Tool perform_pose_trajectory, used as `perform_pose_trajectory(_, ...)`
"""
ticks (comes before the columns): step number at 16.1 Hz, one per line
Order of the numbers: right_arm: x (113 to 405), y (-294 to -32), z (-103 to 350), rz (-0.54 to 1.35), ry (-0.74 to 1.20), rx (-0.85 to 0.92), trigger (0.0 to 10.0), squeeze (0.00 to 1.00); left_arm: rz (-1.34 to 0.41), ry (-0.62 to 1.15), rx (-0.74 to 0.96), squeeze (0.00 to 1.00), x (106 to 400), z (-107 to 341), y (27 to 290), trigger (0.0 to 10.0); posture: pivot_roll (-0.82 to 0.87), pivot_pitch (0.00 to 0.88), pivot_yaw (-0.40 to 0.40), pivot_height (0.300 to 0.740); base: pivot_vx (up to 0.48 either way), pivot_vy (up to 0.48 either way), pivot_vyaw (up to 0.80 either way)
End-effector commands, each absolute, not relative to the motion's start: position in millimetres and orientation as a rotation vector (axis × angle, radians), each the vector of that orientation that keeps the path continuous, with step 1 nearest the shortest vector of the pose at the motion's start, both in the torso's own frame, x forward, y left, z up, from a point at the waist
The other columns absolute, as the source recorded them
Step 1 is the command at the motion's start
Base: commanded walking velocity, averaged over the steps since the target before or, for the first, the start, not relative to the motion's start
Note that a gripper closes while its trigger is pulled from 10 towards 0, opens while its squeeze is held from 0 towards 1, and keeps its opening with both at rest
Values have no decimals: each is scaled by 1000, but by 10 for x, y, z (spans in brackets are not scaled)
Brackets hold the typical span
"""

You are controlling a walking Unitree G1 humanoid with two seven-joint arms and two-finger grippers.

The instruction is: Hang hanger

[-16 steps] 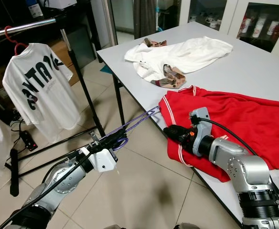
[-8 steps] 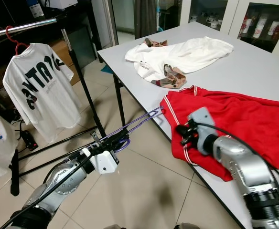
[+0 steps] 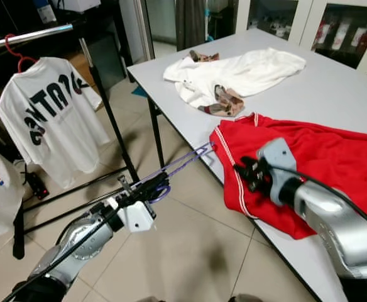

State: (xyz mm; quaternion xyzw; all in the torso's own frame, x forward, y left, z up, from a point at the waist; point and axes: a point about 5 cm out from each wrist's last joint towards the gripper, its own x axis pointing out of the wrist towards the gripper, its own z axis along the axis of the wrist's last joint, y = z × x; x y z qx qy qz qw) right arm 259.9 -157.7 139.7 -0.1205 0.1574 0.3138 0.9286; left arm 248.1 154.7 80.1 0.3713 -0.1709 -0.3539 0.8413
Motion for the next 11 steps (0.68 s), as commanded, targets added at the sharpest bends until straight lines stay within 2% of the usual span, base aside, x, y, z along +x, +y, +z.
perform_pose_trajectory(1,2526,-1513,1356,674,332,-273,10000,1000,-732,-364,794,0,2482,822,1583,10000,-126,0,93,736,0,0,0)
perform_pose_trajectory(6,2442,-1437,1251,689,318,-368,10000,1000,-722,-365,792,0,2479,831,1596,10000,-124,0,93,736,0,0,0)
perform_pose_trajectory(7,2432,-1462,1188,695,338,-393,10000,435,-722,-364,792,0,2477,829,1597,10000,-121,0,92,736,0,0,0)
perform_pose_trajectory(8,2439,-1501,1152,682,349,-408,10000,0,-722,-365,794,0,2478,830,1596,10000,-118,0,92,736,0,0,0)
perform_pose_trajectory(11,2401,-1449,1204,731,318,-363,10000,0,-714,-367,796,0,2482,846,1615,10000,-116,0,94,736,0,0,0)
